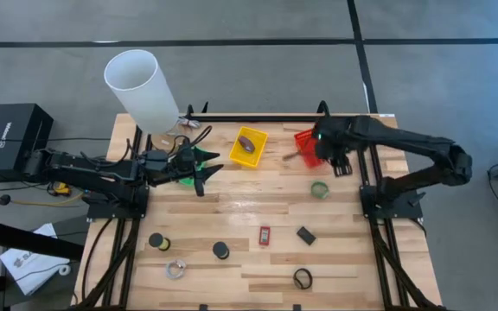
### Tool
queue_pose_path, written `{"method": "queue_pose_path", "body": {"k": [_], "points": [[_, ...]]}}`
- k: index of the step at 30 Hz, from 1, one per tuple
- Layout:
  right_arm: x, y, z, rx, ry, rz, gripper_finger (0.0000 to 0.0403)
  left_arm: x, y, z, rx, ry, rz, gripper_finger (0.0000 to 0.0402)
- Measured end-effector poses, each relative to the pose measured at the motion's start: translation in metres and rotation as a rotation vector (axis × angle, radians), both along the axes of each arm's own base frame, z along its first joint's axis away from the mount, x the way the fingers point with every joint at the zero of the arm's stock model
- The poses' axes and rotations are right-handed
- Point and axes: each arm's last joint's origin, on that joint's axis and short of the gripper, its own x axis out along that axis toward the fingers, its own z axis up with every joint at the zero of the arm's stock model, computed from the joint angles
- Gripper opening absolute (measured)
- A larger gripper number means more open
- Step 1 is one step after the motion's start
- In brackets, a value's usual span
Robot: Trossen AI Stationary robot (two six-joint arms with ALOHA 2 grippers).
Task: Pick & Place Office items
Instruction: Put the blue hourglass into the red bin
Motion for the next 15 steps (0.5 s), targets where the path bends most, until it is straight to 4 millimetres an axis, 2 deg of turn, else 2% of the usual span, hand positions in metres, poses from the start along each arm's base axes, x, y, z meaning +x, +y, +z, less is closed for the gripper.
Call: {"method": "queue_pose_path", "body": {"k": [6, 11, 15], "points": [[0.003, -0.046, -0.008, 0.004, -0.098, -0.034, 0.0198, 0.000, 0.000, 0.000, 0.000, -0.005, 0.000, 0.0177], [0.007, -0.071, -0.024, 0.018, -0.099, -0.080, 0.0209, 0.000, 0.000, 0.001, 0.000, -0.012, 0.000, 0.0177], [0.011, -0.084, -0.039, 0.054, -0.046, -0.114, 0.0198, 0.000, 0.000, 0.001, 0.000, -0.014, 0.000, 0.0177]]}}
